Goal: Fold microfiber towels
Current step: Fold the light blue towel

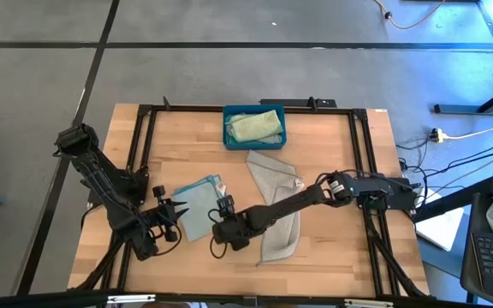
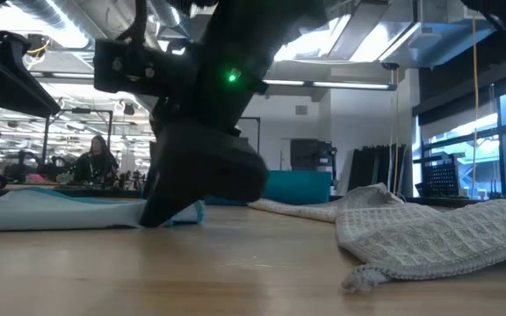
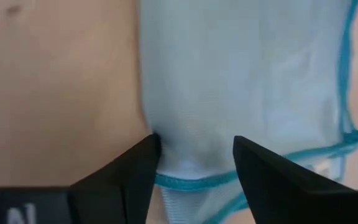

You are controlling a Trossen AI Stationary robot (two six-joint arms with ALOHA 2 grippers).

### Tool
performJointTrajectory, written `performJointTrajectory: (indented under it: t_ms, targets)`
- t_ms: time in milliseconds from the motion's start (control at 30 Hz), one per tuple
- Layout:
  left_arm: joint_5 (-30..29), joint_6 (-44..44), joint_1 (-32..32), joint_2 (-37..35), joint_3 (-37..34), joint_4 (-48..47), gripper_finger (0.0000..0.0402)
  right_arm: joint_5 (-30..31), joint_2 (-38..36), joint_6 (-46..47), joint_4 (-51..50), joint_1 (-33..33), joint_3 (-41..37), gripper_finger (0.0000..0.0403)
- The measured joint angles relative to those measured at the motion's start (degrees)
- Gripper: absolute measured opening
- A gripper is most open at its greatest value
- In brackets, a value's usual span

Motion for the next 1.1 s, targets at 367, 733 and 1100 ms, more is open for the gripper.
performJointTrajectory:
  t_ms: [367,733,1100]
  targets:
    - [0.02,0.0,0.0,0.0,0.0,-0.13,0.0085,-4.71,0.77,-0.48,0.77,-1.73,-0.04,0.0153]
    - [0.05,-0.02,-0.07,0.0,0.0,0.01,0.0085,-0.92,-0.64,-6.39,-3.82,-3.76,4.45,0.0008]
    - [2.07,8.94,-0.17,-0.02,4.51,-0.1,0.0085,-3.98,-2.99,-7.84,-13.7,-7.93,9.86,0.0006]
